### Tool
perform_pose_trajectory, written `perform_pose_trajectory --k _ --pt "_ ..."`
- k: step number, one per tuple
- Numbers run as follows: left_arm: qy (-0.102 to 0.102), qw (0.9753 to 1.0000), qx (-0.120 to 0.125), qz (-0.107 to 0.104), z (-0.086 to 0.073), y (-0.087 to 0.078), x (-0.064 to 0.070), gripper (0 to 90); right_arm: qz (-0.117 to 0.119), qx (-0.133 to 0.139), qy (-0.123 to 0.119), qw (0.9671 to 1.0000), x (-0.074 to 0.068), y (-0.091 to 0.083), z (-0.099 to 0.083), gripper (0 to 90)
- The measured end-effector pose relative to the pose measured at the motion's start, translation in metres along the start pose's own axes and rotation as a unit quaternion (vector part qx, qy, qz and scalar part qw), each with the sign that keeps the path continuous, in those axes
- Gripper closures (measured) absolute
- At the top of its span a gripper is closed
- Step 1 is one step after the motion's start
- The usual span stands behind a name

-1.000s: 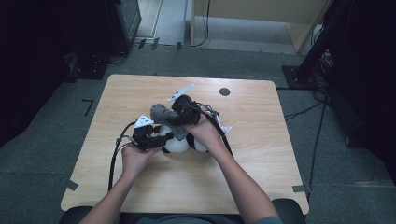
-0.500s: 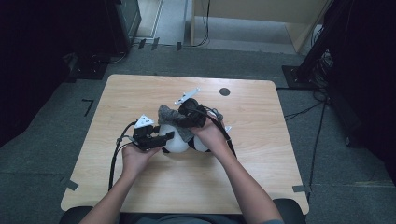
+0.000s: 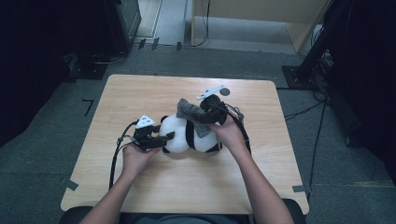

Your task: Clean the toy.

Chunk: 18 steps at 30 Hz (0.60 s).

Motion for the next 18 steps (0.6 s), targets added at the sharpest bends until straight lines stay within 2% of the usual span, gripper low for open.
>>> perform_pose_trajectory --k 6,10,18 --pt "-0.002 1.0000 -0.001 -0.001 0.000 0.000 -0.001 35.8 -0.016 0.008 0.027 0.9995 0.022 -0.017 -0.013 73.7" --pt "-0.004 1.0000 -0.001 -0.003 0.000 0.000 -0.001 35.2 -0.027 0.013 0.036 0.9989 0.035 -0.025 -0.023 73.6" --pt "-0.006 1.0000 0.003 -0.005 -0.001 0.000 -0.003 34.2 -0.044 0.008 0.057 0.9974 0.052 -0.033 -0.039 73.9"
Point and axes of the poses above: each handheld gripper's, and its own axes: y roughly forward along the jaws, z roughly out of its top, x roughly to its right, the point moved 3 cm from there along y, roughly forward along the jaws, and after that the axes turned 6 degrees about -z, right-handed, at the moved point
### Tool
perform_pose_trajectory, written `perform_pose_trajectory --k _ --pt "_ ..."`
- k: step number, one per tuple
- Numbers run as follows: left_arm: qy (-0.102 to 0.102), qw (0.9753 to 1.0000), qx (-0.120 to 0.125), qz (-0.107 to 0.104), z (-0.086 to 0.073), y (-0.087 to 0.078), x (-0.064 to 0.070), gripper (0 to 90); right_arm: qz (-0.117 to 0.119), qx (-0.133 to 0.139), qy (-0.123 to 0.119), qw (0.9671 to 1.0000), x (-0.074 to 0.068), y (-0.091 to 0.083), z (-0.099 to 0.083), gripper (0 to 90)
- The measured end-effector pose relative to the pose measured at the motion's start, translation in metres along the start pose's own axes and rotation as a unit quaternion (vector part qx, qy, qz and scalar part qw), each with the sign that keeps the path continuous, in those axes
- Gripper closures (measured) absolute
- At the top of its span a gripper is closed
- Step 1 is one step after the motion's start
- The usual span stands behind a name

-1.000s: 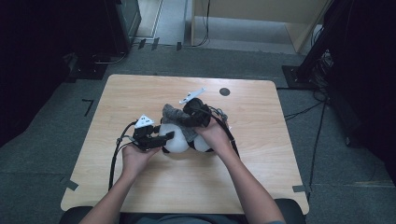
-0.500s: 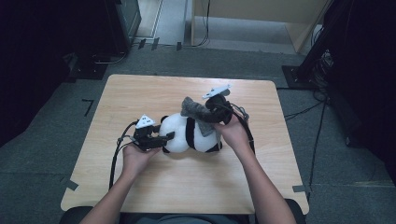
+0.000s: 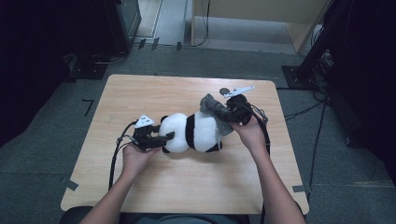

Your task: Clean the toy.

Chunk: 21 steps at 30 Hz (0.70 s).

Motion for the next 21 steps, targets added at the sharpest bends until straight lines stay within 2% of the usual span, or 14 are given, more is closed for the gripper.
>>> perform_pose_trajectory --k 4,8,13,18,21 --pt "-0.002 1.0000 0.001 -0.001 -0.001 0.000 -0.001 32.9 0.006 0.001 0.006 1.0000 -0.001 -0.002 0.001 74.6" --pt "-0.003 1.0000 0.004 -0.001 -0.001 0.000 -0.001 32.6 0.012 0.015 -0.006 0.9998 -0.014 -0.008 0.015 74.8" --pt "-0.003 0.9999 0.013 -0.004 -0.001 0.000 0.000 31.1 0.035 0.017 -0.037 0.9985 -0.046 -0.002 0.039 74.7" --pt "0.002 0.9999 0.014 -0.003 -0.001 -0.001 0.000 30.9 0.047 0.003 -0.068 0.9965 -0.080 0.023 0.060 74.5" --pt "0.002 0.9999 0.014 -0.002 -0.001 -0.001 0.000 30.6 0.054 -0.007 -0.077 0.9955 -0.097 0.040 0.069 74.5"
Point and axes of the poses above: each handheld gripper's, and its own axes: y roughly forward along the jaws, z roughly out of its top, x roughly to its right, the point moved 3 cm from there along y, roughly forward along the jaws, and after that the axes turned 6 degrees about -z, right-handed, at the moved point
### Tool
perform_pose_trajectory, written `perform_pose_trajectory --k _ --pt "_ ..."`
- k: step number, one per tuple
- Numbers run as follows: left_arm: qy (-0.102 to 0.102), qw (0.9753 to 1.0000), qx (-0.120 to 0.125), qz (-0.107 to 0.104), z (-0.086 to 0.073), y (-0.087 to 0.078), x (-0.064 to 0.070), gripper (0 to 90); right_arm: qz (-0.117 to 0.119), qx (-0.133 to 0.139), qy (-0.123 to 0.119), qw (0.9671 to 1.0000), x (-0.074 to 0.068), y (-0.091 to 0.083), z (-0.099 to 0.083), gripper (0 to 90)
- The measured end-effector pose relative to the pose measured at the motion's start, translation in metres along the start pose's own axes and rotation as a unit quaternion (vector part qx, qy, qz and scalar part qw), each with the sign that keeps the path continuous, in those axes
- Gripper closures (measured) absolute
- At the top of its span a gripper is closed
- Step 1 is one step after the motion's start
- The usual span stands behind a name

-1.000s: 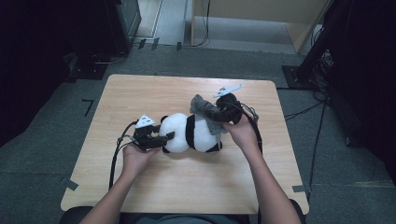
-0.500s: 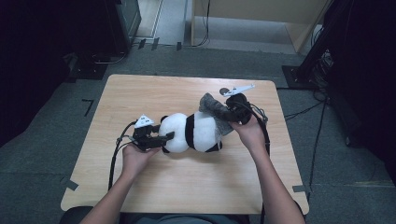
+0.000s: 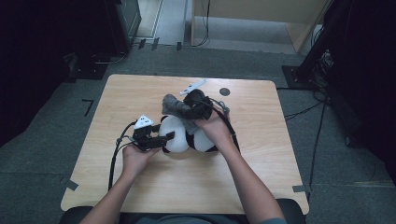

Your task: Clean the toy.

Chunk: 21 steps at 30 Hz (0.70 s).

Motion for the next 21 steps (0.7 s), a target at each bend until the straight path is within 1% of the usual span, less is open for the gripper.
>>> perform_pose_trajectory --k 2,6,8,10,12,16,19,21 --pt "0.000 1.0000 -0.001 0.000 0.000 0.000 0.000 30.4 0.007 -0.005 -0.001 1.0000 -0.007 0.011 0.005 74.6" --pt "-0.001 1.0000 -0.001 0.003 0.000 0.000 0.001 30.0 0.019 -0.014 0.006 0.9997 -0.019 0.029 0.011 74.6" --pt "-0.001 1.0000 -0.002 0.005 0.000 0.000 0.001 29.7 0.018 -0.019 0.003 0.9997 -0.023 0.036 0.011 74.6" --pt "0.000 1.0000 -0.005 0.007 0.000 0.000 0.001 29.8 0.017 -0.036 -0.002 0.9992 -0.026 0.043 0.008 74.4" --pt "-0.003 0.9999 -0.005 0.008 0.000 0.000 0.001 29.6 0.019 -0.033 0.000 0.9993 -0.026 0.045 0.006 74.4" --pt "0.005 0.9998 -0.013 0.016 0.001 0.001 0.002 30.1 0.026 -0.032 0.005 0.9991 -0.021 0.043 0.000 74.3" --pt "0.003 0.9998 -0.016 0.015 0.001 0.001 0.001 30.2 0.017 -0.035 0.001 0.9992 -0.015 0.036 -0.005 74.1" --pt "0.002 0.9998 -0.016 0.014 0.001 0.001 0.001 30.3 0.011 -0.034 0.002 0.9994 -0.010 0.032 -0.010 74.1"
Point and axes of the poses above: each handheld gripper's, and its own axes: y roughly forward along the jaws, z roughly out of its top, x roughly to its right, the point moved 3 cm from there along y, roughly forward along the jaws, and after that the axes turned 6 degrees about -z, right-handed, at the moved point
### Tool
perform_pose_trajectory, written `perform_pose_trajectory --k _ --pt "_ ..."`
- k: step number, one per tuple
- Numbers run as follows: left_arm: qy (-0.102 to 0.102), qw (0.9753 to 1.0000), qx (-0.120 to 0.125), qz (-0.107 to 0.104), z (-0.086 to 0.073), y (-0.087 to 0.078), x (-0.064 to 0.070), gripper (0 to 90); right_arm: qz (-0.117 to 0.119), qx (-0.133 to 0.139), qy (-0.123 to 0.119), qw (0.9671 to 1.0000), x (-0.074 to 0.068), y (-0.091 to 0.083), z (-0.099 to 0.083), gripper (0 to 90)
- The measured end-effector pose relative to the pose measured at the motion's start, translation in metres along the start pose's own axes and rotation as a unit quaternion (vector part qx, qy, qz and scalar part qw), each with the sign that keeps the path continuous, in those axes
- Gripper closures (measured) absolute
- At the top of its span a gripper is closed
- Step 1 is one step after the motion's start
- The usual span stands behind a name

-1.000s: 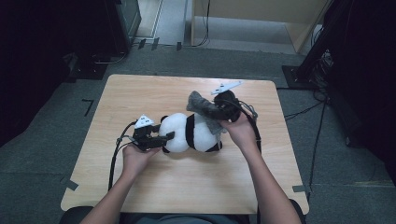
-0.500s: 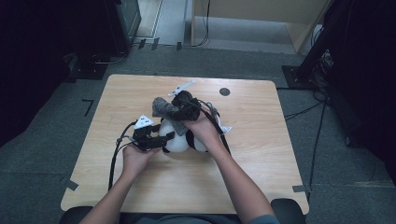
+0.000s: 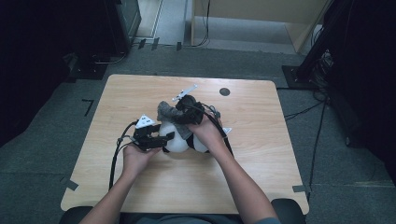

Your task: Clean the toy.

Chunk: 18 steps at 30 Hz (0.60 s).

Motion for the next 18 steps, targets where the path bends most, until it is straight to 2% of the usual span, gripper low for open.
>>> perform_pose_trajectory --k 4,10,18 --pt "0.000 1.0000 0.000 -0.001 0.000 0.001 0.000 30.6 -0.002 0.004 0.013 0.9999 0.014 -0.010 -0.012 74.3" --pt "-0.003 1.0000 -0.003 -0.002 0.000 0.001 0.000 31.3 -0.025 0.012 0.019 0.9994 0.030 -0.033 -0.024 74.4" --pt "-0.004 1.0000 -0.003 -0.003 0.000 0.001 0.000 31.4 -0.040 0.028 0.061 0.9969 0.061 -0.060 -0.048 74.4"
Point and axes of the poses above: each handheld gripper's, and its own axes: y roughly forward along the jaws, z roughly out of its top, x roughly to its right, the point moved 3 cm from there along y, roughly forward along the jaws, and after that the axes turned 6 degrees about -z, right-handed, at the moved point
